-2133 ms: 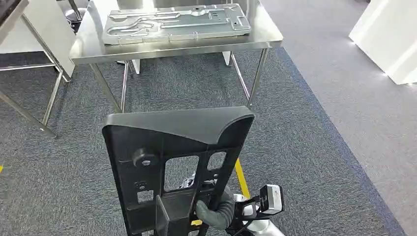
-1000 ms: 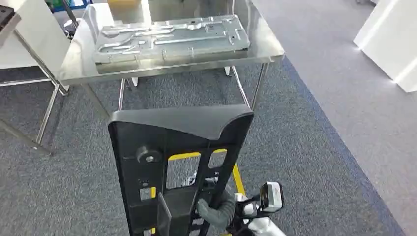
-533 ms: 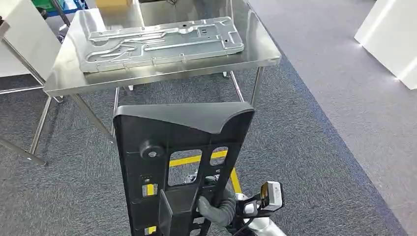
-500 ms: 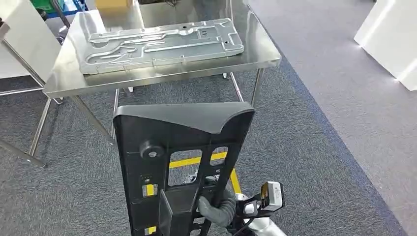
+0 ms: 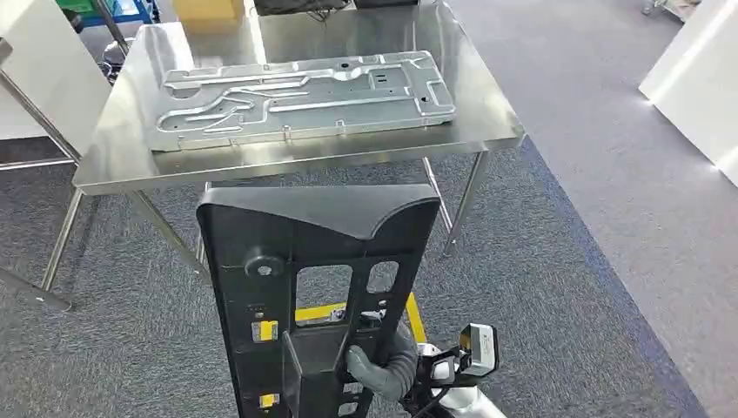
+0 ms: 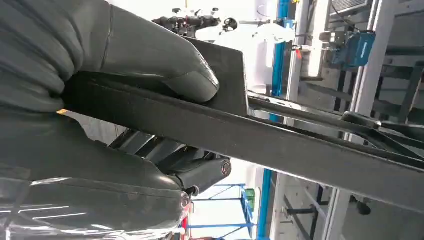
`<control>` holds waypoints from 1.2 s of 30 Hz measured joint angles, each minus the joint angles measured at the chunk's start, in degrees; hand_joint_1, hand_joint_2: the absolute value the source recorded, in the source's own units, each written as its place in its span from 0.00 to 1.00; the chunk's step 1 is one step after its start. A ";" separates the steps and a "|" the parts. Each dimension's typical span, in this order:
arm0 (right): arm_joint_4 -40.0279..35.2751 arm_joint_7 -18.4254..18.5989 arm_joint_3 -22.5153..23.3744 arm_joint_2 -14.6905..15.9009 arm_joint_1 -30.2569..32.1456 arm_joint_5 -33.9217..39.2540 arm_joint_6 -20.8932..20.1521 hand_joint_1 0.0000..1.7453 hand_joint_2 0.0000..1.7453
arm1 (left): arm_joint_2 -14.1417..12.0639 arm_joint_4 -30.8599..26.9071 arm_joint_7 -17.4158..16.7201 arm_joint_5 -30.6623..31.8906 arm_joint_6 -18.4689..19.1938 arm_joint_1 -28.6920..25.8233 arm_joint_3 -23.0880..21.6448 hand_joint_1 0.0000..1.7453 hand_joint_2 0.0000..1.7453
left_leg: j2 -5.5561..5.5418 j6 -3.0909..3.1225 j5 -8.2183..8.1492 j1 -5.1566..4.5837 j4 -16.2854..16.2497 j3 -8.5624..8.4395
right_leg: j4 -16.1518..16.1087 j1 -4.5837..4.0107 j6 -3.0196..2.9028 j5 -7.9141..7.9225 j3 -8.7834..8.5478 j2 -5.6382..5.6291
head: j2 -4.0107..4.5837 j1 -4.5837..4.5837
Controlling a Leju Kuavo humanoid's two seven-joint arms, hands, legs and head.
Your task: Take the parts from the cabinet and place them on the table.
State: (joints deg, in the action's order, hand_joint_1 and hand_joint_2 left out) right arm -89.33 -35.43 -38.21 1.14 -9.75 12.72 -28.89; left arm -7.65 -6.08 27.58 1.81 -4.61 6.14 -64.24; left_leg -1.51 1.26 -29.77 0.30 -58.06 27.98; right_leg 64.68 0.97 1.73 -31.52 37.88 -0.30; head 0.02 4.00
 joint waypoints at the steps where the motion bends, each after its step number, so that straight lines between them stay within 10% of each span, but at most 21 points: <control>1: 0.17 0.00 0.02 0.04 0.13 0.17 -0.02 0.98 1.00 | 0.02 0.00 0.00 0.00 0.02 -0.20 -0.11 0.00 1.00 | -0.07 -0.16 -0.82 0.00 0.13 -0.28 | -3.78 -0.01 -0.28 6.66 0.05 0.08 | 0.00 0.00; 5: 0.39 0.00 0.42 0.04 0.21 0.83 -0.37 0.98 1.00 | 0.07 0.00 -0.02 0.15 0.02 0.24 -0.20 0.00 1.00 | -0.28 -2.00 -1.28 0.00 -1.12 -2.30 | -4.53 -0.74 -2.33 6.18 -1.60 -0.25 | 0.00 0.02; 8: 0.22 0.00 0.55 -0.22 0.06 0.92 -0.39 0.98 1.00 | 0.15 -0.02 0.04 0.37 0.00 0.77 -0.20 0.00 1.00 | 0.52 -2.67 0.44 0.17 -10.66 3.21 | -5.71 -0.32 -3.38 4.79 -4.56 -0.11 | 0.00 0.07; 11: 0.24 0.00 0.55 -0.24 0.30 0.92 -0.39 0.98 1.00 | 0.15 0.00 0.02 0.37 0.00 0.54 -0.20 0.00 1.00 | 0.74 -3.05 -6.02 0.39 -18.35 10.82 | -5.78 -0.32 -3.45 2.63 -6.96 -0.19 | 0.00 0.04; 13: 0.24 0.00 0.55 -0.24 0.36 0.92 -0.39 0.98 1.00 | 0.17 0.00 0.02 0.59 0.00 0.31 -0.20 0.00 1.00 | 0.91 -2.98 -7.22 0.39 -16.54 12.90 | -5.78 -0.30 -3.29 0.99 -8.99 -0.37 | 0.00 0.04; 15: 0.24 0.00 0.55 -0.24 0.37 0.92 -0.39 0.98 1.00 | 0.15 0.00 0.02 0.59 0.00 0.24 -0.22 0.00 1.00 | 1.10 -2.48 -1.67 0.36 -8.84 12.21 | -5.79 -0.30 -3.06 -0.88 -11.41 -0.32 | 0.00 0.04; 17: 0.28 0.00 0.55 -0.24 0.38 0.92 -0.39 0.98 1.00 | 0.13 0.00 0.02 0.59 0.00 -0.17 -0.20 0.00 1.00 | 1.37 -1.99 9.71 -0.09 -2.71 12.13 | -5.60 -0.45 -2.58 -2.66 -13.26 -0.27 | 0.00 0.02; 20: 0.20 0.00 0.61 -0.26 0.57 0.85 -0.44 0.98 1.00 | 0.15 0.00 0.00 0.77 -0.02 -0.01 -0.22 0.00 1.00 | 1.27 -1.16 7.50 -0.46 -2.06 10.61 | -6.54 -0.41 -1.25 -2.69 -14.54 -0.39 | 0.00 0.02; 22: -0.16 0.00 0.63 -0.31 0.45 0.83 -0.44 0.98 1.00 | 0.22 -0.02 -0.02 0.94 -0.17 0.08 -0.22 0.00 1.00 | 0.96 -0.65 7.10 0.13 -0.82 8.65 | -3.23 -0.33 -0.68 -1.03 -13.19 -0.34 | 0.00 0.07; 24: -0.53 0.00 0.66 -0.70 0.64 0.37 -0.13 0.98 1.00 | 0.26 -0.02 0.09 0.94 -0.24 0.16 -0.24 0.00 1.00 | 1.00 -0.03 5.99 -0.05 0.11 6.67 | 5.11 -0.27 -0.42 0.17 -7.73 -0.12 | 0.00 0.02; 28: -0.70 -0.15 0.66 -0.83 2.17 -0.53 1.14 0.98 1.00 | 0.28 -0.02 0.52 0.94 0.08 0.08 -0.50 0.00 1.00 | 0.69 0.03 3.01 -0.05 0.41 2.95 | 9.69 -0.23 -0.17 -8.65 0.63 -0.03 | 0.00 0.02; 30: -1.12 -0.24 0.66 -0.74 2.89 -1.03 1.68 0.98 1.00 | 0.28 -0.02 0.59 1.12 0.20 0.09 -0.98 0.00 1.00 | 0.51 -0.22 1.14 -0.06 0.41 0.40 | 4.10 -0.23 -0.06 -5.87 1.09 -0.02 | 0.00 0.02; 31: -1.33 -0.26 0.66 -0.70 3.16 -1.22 1.73 0.98 1.00 | 0.30 -0.02 0.61 1.11 0.20 0.10 -1.24 0.00 1.00 | 0.52 -0.35 0.35 -0.07 0.42 -0.54 | 0.76 -0.25 -0.35 -1.64 0.95 -0.02 | 0.00 0.02; 32: -1.55 -0.28 0.66 -0.55 3.61 -1.40 1.73 0.98 1.00 | 0.33 -0.02 0.66 1.11 0.26 0.06 -1.60 0.00 1.00 | 0.55 -0.57 -0.81 -0.10 0.44 -1.21 | -3.78 -0.31 -0.76 7.72 1.18 0.09 | 0.00 0.00; 33: -1.57 -0.28 0.70 -0.48 3.87 -1.40 1.75 0.98 1.00 | 0.35 -0.02 0.66 1.11 0.35 0.18 -1.68 0.00 1.00 | 0.47 -0.86 -1.68 -0.33 -0.12 -2.11 | -4.36 -0.68 -1.05 9.40 1.20 0.12 | 0.00 0.04; 36: -2.89 -0.31 0.81 -0.42 4.09 -1.73 1.88 0.98 1.00 | 0.35 -0.02 0.72 1.38 0.37 0.53 -1.70 0.00 1.00 | 0.41 -2.26 -1.21 -0.21 -0.63 -3.36 | -4.62 -0.99 -2.93 7.52 -0.55 -0.25 | 0.00 0.02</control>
State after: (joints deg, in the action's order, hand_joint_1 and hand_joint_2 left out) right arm -92.22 -35.74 -37.40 0.72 -5.65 10.99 -27.02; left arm -7.30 -6.10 28.30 3.19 -4.24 6.67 -65.94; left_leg -1.10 -1.00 -30.98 0.09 -58.69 24.62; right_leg 60.07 -0.02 -1.20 -24.00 37.33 -0.55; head 0.02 4.02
